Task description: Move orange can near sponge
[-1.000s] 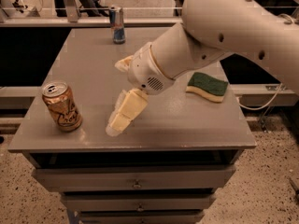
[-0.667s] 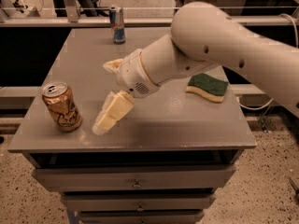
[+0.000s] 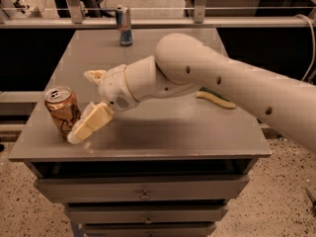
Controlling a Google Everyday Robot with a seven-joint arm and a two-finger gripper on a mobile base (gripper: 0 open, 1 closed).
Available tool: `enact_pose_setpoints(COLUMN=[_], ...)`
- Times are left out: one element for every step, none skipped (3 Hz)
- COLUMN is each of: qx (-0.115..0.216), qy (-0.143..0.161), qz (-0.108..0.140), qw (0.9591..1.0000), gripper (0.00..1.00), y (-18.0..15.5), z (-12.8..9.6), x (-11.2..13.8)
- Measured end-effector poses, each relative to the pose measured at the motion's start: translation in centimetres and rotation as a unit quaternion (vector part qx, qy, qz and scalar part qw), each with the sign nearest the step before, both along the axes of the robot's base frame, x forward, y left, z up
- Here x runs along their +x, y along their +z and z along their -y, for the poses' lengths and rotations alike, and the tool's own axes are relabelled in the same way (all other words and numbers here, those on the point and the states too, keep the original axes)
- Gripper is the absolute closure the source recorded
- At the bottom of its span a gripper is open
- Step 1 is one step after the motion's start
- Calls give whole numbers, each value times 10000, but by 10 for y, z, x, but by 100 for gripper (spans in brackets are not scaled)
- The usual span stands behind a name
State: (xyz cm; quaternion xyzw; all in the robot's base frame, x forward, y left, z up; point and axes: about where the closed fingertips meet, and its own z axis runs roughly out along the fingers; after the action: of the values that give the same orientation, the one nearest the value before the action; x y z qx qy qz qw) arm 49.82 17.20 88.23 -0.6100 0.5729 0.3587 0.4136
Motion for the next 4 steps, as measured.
enact_pose_setpoints(qx=[421,648,762,790], qy=[135,180,86,-122], qz=[-253,-433,-432,-203], qw=[9987,9968,9961,9966], gripper=[8,29,51,76], y=[-4,-1,9,29], z=[-37,-53,-49,-24], x=[-3,-3,1,17])
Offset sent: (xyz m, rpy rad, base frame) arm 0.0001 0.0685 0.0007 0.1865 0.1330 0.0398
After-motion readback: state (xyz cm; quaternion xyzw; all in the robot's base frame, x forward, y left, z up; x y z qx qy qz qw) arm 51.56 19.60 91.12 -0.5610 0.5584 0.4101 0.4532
